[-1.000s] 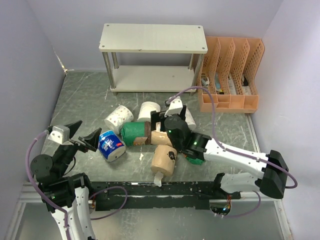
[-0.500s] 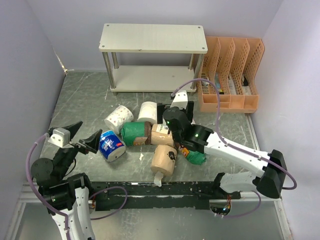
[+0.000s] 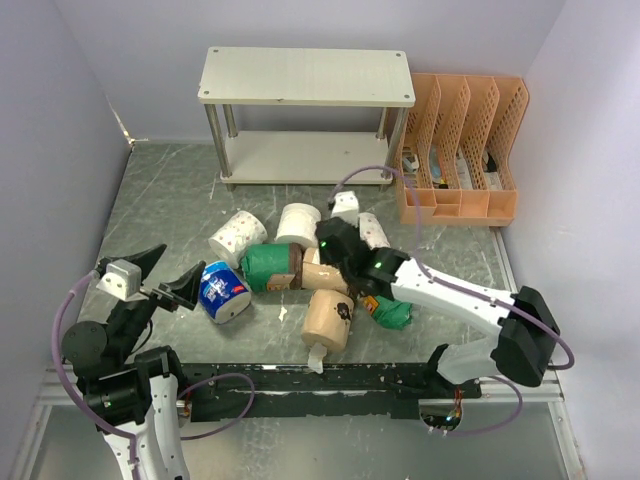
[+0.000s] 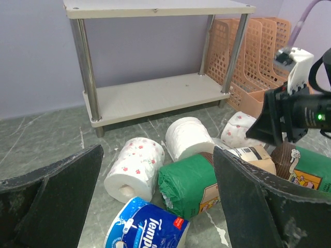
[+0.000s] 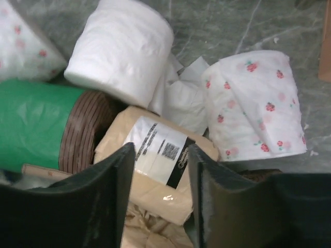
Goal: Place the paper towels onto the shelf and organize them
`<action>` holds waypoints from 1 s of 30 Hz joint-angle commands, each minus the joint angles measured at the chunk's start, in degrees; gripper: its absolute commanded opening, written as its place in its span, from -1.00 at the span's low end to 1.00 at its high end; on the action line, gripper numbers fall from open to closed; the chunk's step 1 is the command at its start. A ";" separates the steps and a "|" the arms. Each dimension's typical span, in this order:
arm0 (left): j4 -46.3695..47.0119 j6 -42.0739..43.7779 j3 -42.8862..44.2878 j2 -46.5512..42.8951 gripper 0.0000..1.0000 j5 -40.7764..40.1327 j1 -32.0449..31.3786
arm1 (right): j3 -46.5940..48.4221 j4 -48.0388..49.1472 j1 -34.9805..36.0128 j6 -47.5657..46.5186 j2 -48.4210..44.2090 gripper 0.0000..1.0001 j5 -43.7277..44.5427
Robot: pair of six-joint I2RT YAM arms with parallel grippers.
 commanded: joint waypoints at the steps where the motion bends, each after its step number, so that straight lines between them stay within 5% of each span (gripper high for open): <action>1: 1.17 0.21 -0.04 -1.03 0.98 -0.35 -0.26 | -0.93 0.50 -9.52 6.11 -3.73 -0.15 -11.35; 8: 1.49 0.12 -0.29 -1.18 0.98 -0.08 -0.30 | -1.88 -10.10 -13.30 17.98 -5.08 -0.03 -16.84; 14: 1.30 0.19 -0.10 -1.15 0.98 -0.03 -0.34 | -8.64 -4.56 -13.30 24.32 -9.21 0.01 -21.98; 30: -0.13 0.56 0.93 -1.35 0.98 -1.56 -0.42 | -12.11 -7.63 -13.17 34.38 -8.14 0.17 -11.19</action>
